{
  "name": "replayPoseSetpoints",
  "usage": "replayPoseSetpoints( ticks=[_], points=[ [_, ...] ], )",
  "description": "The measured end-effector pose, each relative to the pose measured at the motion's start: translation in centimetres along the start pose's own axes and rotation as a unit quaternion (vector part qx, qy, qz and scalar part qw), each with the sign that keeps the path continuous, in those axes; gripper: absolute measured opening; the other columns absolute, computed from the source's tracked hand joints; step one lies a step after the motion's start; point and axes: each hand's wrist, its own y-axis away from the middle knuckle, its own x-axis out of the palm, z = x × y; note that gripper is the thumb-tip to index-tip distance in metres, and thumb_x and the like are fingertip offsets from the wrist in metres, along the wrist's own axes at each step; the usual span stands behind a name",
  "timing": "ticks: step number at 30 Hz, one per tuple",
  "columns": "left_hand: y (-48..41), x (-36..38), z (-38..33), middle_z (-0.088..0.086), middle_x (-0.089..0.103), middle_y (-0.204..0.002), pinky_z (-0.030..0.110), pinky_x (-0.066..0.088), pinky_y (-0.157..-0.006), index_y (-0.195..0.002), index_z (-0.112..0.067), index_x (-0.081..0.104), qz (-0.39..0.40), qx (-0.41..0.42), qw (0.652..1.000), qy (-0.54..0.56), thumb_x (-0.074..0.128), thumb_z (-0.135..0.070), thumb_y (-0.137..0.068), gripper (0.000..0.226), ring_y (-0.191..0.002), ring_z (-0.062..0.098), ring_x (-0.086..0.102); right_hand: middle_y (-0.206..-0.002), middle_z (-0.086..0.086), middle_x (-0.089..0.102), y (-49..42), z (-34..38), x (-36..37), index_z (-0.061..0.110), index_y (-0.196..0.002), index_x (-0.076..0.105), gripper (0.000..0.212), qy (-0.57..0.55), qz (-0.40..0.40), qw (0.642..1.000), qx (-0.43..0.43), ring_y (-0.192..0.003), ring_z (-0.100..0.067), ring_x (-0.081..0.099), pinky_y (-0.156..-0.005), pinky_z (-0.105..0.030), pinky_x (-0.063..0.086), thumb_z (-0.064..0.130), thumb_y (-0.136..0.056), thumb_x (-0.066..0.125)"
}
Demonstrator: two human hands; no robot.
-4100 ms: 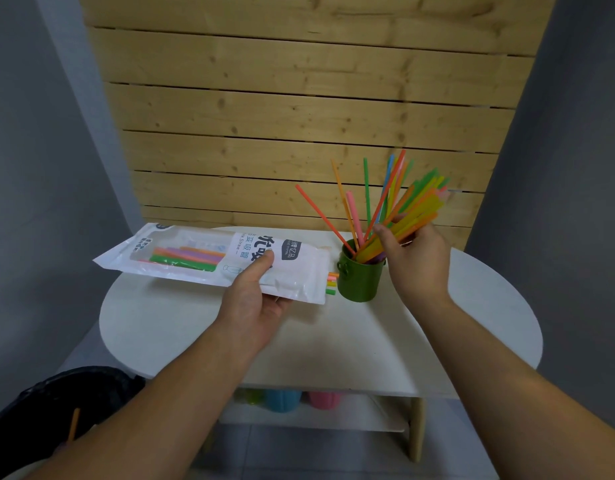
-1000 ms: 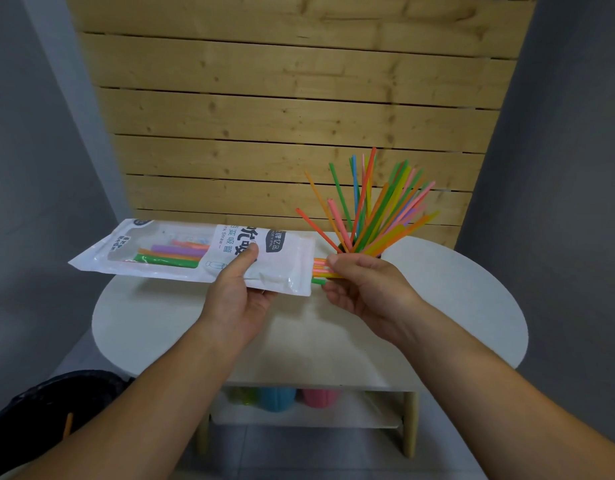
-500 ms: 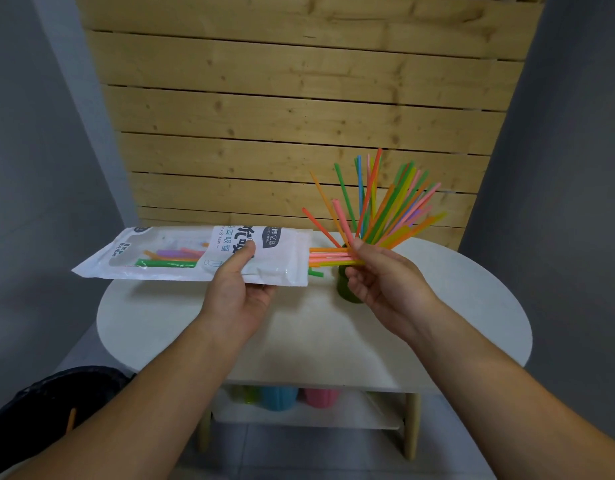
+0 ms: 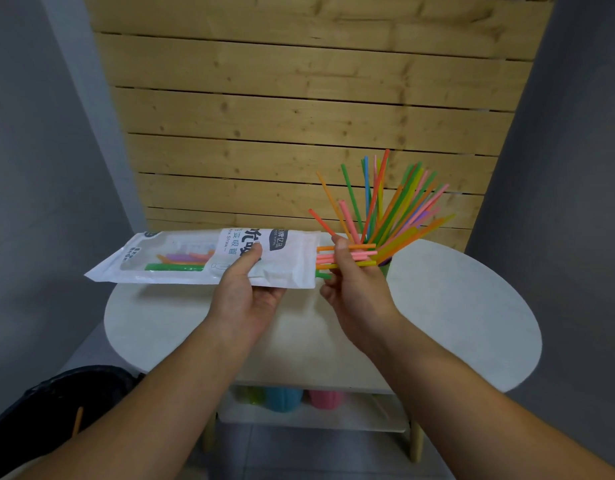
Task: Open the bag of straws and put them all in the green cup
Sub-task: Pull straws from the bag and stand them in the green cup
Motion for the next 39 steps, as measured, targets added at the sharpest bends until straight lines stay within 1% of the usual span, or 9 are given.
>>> replayPoseSetpoints(
  ticks=[5, 11, 15, 21, 25, 30, 33, 36, 39],
  points=[
    [-0.2, -0.1, -0.2, 0.008, 0.079, -0.109, 0.040, 0.064, -0.073, -0.127, -0.012, 0.063, -0.004, -0.001, 1.000, 0.011, 0.067, -0.006, -0.093, 0.035, -0.093, 0.023, 0.077, -0.069, -0.001, 0.055, 0.1, 0.6, -0.1, 0.014, -0.093, 0.071, 0.016, -0.054, -0.021, 0.998, -0.015, -0.058, -0.009, 0.050, -0.060, -0.025, 0.050, 0.026, -0.097, 0.061],
    [-0.5, -0.2, -0.5, 0.009, 0.079, -0.107, 0.039, 0.064, -0.067, -0.130, -0.012, 0.061, -0.022, 0.006, 0.999, 0.029, 0.069, -0.004, -0.091, 0.041, -0.092, 0.024, 0.078, -0.086, -0.008, 0.063, 0.0, 1.3, -1.7, 0.006, -0.108, 0.073, 0.030, 0.009, -0.011, 0.996, -0.092, -0.071, -0.016, 0.058, -0.061, -0.024, 0.055, 0.031, -0.098, 0.059],
    [-0.6, -0.2, -0.5, 0.009, 0.079, -0.108, 0.040, 0.064, -0.067, -0.131, -0.012, 0.061, -0.026, 0.008, 0.999, 0.035, 0.069, -0.004, -0.091, 0.042, -0.091, 0.024, 0.078, -0.085, -0.011, 0.067, 0.3, 2.3, -2.6, 0.010, -0.101, 0.074, 0.026, 0.009, 0.007, 0.995, -0.097, -0.070, -0.017, 0.062, -0.064, -0.028, 0.057, 0.029, -0.099, 0.058],
    [-0.7, -0.3, -0.5, 0.008, 0.079, -0.105, 0.038, 0.064, -0.064, -0.130, -0.012, 0.061, -0.029, 0.012, 0.998, 0.045, 0.070, -0.003, -0.090, 0.042, -0.087, 0.024, 0.078, -0.080, -0.012, 0.069, 0.3, 3.6, -3.6, 0.010, -0.095, 0.073, 0.024, -0.009, 0.012, 0.995, -0.099, -0.067, -0.018, 0.066, -0.063, -0.023, 0.058, 0.027, -0.100, 0.057],
    [-0.9, -0.5, -0.9, 0.007, 0.080, -0.101, 0.037, 0.064, -0.063, -0.128, -0.012, 0.061, -0.032, 0.019, 0.998, 0.049, 0.070, -0.003, -0.090, 0.040, -0.084, 0.022, 0.079, -0.075, -0.006, 0.073, 0.4, 5.0, -4.5, 0.006, -0.095, 0.071, 0.025, -0.018, 0.006, 0.993, -0.117, -0.068, -0.016, 0.070, -0.061, -0.021, 0.059, 0.025, -0.100, 0.055],
    [-0.9, -0.5, -0.7, 0.008, 0.080, -0.102, 0.040, 0.065, -0.069, -0.127, -0.012, 0.061, -0.032, 0.015, 0.999, 0.039, 0.069, -0.003, -0.091, 0.038, -0.085, 0.022, 0.078, -0.097, -0.009, 0.073, 0.6, 5.7, -5.4, 0.004, -0.104, 0.070, 0.021, -0.020, 0.069, 0.993, -0.095, -0.092, -0.019, 0.072, -0.070, -0.022, 0.060, 0.018, -0.098, 0.056],
    [-0.8, -0.5, -0.4, 0.009, 0.079, -0.107, 0.042, 0.064, -0.076, -0.127, -0.011, 0.061, -0.030, 0.009, 0.999, 0.033, 0.068, -0.003, -0.091, 0.037, -0.090, 0.022, 0.078, -0.100, -0.008, 0.073, 0.9, 5.5, -5.4, 0.004, -0.103, 0.070, 0.019, -0.017, 0.111, 0.990, -0.089, -0.098, -0.021, 0.071, -0.076, -0.025, 0.060, 0.012, -0.097, 0.055],
    [-0.7, -0.4, -0.4, 0.009, 0.078, -0.105, 0.039, 0.064, -0.072, -0.123, -0.011, 0.063, -0.028, 0.006, 0.999, 0.033, 0.067, -0.003, -0.092, 0.032, -0.086, 0.021, 0.078, -0.099, -0.009, 0.072, 0.9, 5.9, -5.5, 0.004, -0.103, 0.069, 0.019, -0.016, 0.079, 0.989, -0.120, -0.093, -0.020, 0.072, -0.077, -0.026, 0.061, 0.013, -0.098, 0.054],
    [-0.8, -0.5, -0.5, 0.008, 0.078, -0.103, 0.038, 0.065, -0.072, -0.123, -0.011, 0.063, -0.029, 0.006, 0.999, 0.035, 0.067, -0.003, -0.092, 0.032, -0.082, 0.020, 0.079, -0.086, -0.003, 0.072, 0.6, 6.6, -6.1, 0.005, -0.102, 0.069, 0.021, -0.001, 0.017, 0.986, -0.165, -0.079, -0.016, 0.072, -0.076, -0.027, 0.062, 0.020, -0.100, 0.055]
  ],
)
